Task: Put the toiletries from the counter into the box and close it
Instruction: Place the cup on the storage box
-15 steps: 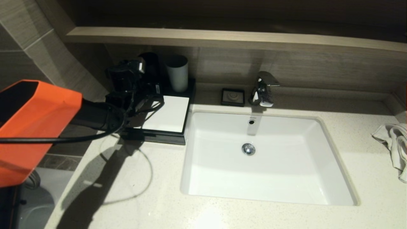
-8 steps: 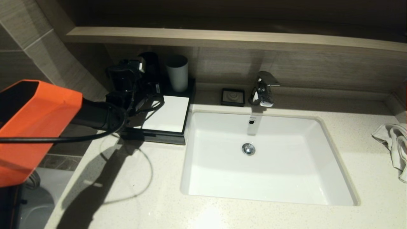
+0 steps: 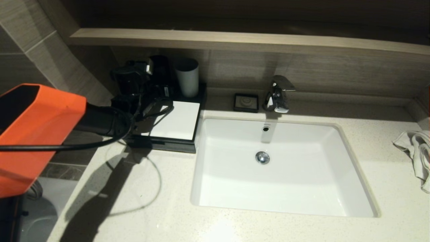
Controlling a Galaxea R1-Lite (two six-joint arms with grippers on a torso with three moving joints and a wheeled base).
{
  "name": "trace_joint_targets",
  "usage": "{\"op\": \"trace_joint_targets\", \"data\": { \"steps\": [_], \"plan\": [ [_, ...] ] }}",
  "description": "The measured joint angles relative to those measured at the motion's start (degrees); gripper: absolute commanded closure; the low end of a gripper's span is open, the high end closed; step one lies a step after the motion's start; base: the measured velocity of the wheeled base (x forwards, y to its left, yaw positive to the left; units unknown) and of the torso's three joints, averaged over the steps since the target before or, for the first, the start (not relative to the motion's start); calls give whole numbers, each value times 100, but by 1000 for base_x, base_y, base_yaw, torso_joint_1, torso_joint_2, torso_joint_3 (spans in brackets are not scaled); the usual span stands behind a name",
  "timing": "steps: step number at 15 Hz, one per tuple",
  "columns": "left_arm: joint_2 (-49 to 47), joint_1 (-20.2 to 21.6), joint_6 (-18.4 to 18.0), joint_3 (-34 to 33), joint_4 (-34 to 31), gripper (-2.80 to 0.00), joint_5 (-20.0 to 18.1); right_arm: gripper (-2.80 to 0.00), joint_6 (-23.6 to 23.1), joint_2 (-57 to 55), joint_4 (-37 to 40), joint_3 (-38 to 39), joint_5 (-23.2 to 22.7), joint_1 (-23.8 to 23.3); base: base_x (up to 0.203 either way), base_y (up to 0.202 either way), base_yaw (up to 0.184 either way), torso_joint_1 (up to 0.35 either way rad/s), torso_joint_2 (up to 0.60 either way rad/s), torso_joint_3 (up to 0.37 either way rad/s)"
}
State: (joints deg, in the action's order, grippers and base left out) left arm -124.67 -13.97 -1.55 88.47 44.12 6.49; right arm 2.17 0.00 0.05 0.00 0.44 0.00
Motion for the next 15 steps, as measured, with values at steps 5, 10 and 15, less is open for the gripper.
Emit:
{"op": "trace_joint_targets", "data": {
  "steps": [5,10,15],
  "plan": [
    [109,7,12,-105,105,-280,7,0,2,0,2,0,0,0,0,0,0,0,0,0],
    [535,6,55,-970,182,-280,11,0,2,0,2,0,-1,0,0,0,0,0,0,0],
    [835,9,59,-2000,1000,-280,79,0,1,0,0,0,1,0,0,0,0,0,0,0]
  ]
}}
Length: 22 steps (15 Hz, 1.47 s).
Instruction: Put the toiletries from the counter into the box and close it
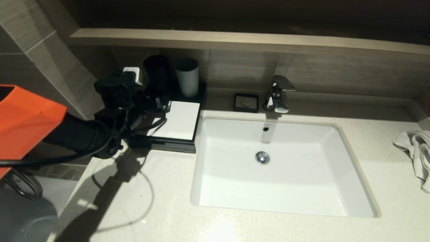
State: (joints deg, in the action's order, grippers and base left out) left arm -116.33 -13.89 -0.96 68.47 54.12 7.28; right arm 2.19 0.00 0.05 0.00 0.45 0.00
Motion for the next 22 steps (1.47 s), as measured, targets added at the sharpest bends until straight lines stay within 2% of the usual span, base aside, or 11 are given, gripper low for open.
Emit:
{"op": "trace_joint_targets", "data": {
  "steps": [1,2,7,14,22],
  "plan": [
    [53,15,1,-87,26,-280,1,0,1,0,2,0,2,0,0,0,0,0,0,0],
    [110,45,0,-144,34,0,0,0,1,0,0,0,-1,0,0,0,0,0,0,0],
    [394,68,6,-387,44,0,-5,0,1,0,1,0,-1,0,0,0,0,0,0,0],
    [1114,68,9,-1061,-4,0,-15,0,1,-18,-2,0,-1,0,0,0,0,0,0,0],
    [2508,13,-7,-3060,-36,0,-4,0,-2,-10,0,0,-3,0,0,0,0,0,0,0]
  ]
}}
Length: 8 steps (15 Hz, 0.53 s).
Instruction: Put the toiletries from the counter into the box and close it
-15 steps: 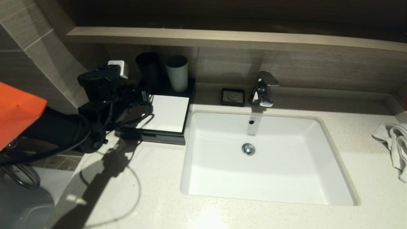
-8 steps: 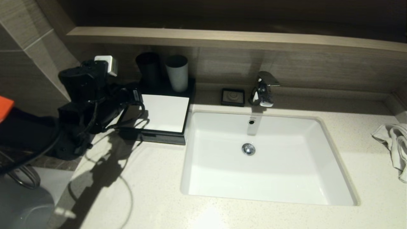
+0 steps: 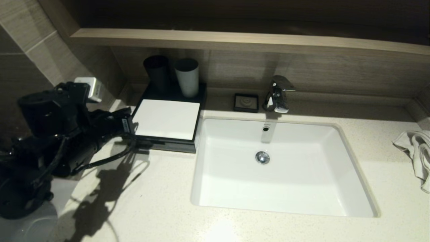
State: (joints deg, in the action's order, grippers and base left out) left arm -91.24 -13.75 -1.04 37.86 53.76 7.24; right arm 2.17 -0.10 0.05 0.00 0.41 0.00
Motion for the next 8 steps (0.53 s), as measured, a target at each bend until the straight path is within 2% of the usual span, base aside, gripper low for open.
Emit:
{"op": "trace_joint_targets", "data": {
  "steps": [5,8],
  "plan": [
    [1214,24,-20,-1013,-581,0,23,0,2,0,0,0,0,0,0,0,0,0,0,0],
    [2239,0,-61,-1435,-1219,0,78,0,2,0,0,0,0,0,0,0,0,0,0,0]
  ]
}}
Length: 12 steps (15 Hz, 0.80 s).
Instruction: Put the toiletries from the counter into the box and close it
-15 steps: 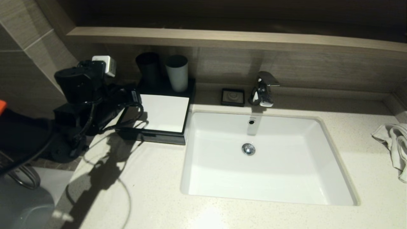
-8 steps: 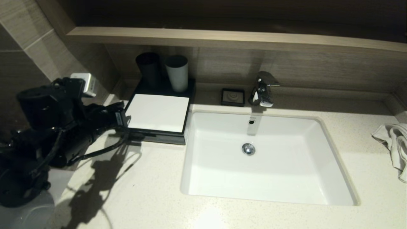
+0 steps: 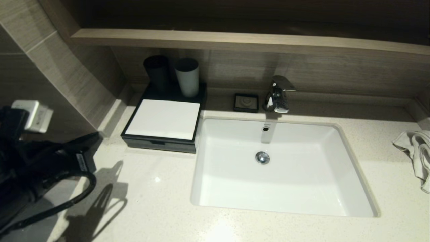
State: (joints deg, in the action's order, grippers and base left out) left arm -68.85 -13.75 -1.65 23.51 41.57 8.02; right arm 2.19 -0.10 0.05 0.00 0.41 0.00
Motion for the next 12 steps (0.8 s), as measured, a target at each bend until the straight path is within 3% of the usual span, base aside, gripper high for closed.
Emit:
{"op": "trace_joint_targets", "data": {
  "steps": [6,12],
  "plan": [
    [1943,102,-24,-812,-1056,0,6,0,-2,2,-1,0,2,0,0,0,0,0,0,0],
    [3442,949,-254,-1894,-1109,0,-54,0,-1,2,2,0,3,0,0,0,0,0,0,0]
  ]
}}
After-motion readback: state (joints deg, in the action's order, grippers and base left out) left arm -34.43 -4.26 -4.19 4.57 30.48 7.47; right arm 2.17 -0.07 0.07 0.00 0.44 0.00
